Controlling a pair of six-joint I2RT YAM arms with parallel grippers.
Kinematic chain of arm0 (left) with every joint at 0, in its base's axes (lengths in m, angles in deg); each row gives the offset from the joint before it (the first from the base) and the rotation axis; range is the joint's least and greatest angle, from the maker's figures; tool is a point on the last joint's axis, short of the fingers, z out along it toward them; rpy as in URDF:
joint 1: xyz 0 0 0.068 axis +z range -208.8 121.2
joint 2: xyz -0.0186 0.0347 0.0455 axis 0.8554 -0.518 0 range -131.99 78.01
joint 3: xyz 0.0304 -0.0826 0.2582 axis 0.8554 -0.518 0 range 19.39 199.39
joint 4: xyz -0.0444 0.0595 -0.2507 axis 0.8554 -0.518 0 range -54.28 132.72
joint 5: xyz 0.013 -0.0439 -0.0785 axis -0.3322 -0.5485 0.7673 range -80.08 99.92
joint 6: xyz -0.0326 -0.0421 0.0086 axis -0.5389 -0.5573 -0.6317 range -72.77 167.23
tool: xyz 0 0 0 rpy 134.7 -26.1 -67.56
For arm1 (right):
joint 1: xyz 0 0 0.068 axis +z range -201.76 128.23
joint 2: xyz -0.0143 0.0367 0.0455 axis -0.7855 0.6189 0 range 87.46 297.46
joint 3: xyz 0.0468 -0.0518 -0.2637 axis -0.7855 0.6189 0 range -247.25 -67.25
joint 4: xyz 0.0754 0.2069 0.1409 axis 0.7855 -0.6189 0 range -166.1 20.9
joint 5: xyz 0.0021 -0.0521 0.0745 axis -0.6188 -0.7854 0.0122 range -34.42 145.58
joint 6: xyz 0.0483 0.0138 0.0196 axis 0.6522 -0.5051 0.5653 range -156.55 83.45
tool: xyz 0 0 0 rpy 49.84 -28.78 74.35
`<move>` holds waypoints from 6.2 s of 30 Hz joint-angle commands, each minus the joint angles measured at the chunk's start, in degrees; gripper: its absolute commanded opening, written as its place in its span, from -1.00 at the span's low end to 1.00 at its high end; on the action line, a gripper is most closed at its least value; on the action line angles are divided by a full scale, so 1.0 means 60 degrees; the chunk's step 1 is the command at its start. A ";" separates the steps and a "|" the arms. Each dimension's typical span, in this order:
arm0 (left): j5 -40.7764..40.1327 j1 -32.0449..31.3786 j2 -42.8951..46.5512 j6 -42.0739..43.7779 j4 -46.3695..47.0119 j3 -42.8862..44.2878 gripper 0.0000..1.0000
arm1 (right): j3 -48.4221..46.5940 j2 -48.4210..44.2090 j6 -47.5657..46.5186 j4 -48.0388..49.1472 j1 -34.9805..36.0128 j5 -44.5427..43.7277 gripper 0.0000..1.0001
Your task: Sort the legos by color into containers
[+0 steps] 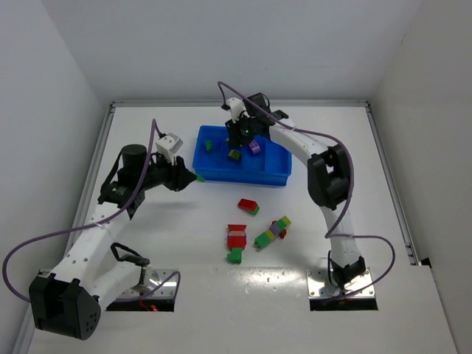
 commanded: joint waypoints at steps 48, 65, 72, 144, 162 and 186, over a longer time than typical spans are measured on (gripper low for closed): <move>-0.1350 -0.0363 -0.3748 -0.0880 0.1362 0.3667 0.32 | 0.7084 -0.5560 -0.3294 -0.2250 -0.0131 0.2477 0.33; -0.1978 -0.0275 -0.0495 0.0087 0.0088 0.1894 0.36 | 0.7222 -0.4832 -0.1198 0.0110 0.1510 -0.0524 0.33; -0.1979 -0.0275 -0.0187 0.0263 -0.0001 0.1616 0.36 | 0.6680 -0.4127 -0.0846 0.0198 0.1919 -0.1711 0.35; 0.5521 -0.0288 -0.2471 -0.5832 0.7646 0.0385 -0.05 | 0.4804 -0.3805 0.9467 0.9588 0.0412 0.8132 -0.81; 0.5202 -0.0465 -0.1637 -0.3826 0.5655 -0.0332 -0.73 | 0.4114 -0.3892 0.9307 0.9385 -0.0892 0.7942 -0.81; -0.4028 -0.1431 -0.5864 -0.0895 0.2738 0.3516 -0.53 | 0.6238 -0.6821 0.1249 0.1224 -0.1757 -0.0334 -0.81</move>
